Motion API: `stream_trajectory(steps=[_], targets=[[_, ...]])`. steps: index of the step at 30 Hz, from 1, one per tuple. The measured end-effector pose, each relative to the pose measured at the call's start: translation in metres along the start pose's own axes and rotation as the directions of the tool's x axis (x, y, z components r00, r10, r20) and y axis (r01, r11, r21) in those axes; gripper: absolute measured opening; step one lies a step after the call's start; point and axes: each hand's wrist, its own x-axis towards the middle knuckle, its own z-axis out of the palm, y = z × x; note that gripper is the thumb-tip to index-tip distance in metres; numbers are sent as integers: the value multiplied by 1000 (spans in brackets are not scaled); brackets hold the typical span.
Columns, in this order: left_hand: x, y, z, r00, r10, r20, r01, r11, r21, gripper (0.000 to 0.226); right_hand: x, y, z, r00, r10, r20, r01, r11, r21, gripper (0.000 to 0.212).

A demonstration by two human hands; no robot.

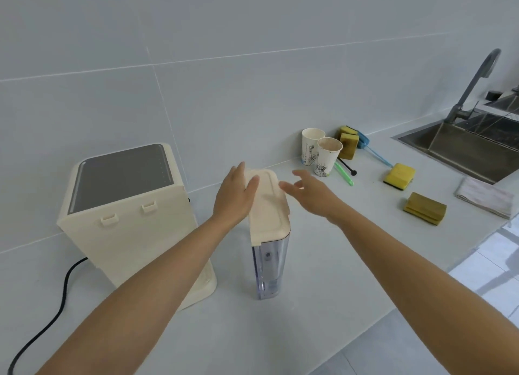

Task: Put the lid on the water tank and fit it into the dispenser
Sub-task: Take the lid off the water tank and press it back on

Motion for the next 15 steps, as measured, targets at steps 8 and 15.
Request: stream_trajectory(steps=[8,15], targets=[[-57,17,22,874,474,110,-472,769,432,53,52,-27,12,951,-258,170,288,941,-180,44],[-61,12,33,911,400,102,-381,722,577,51,75,-28,31,913,-272,305,355,897,-262,40]])
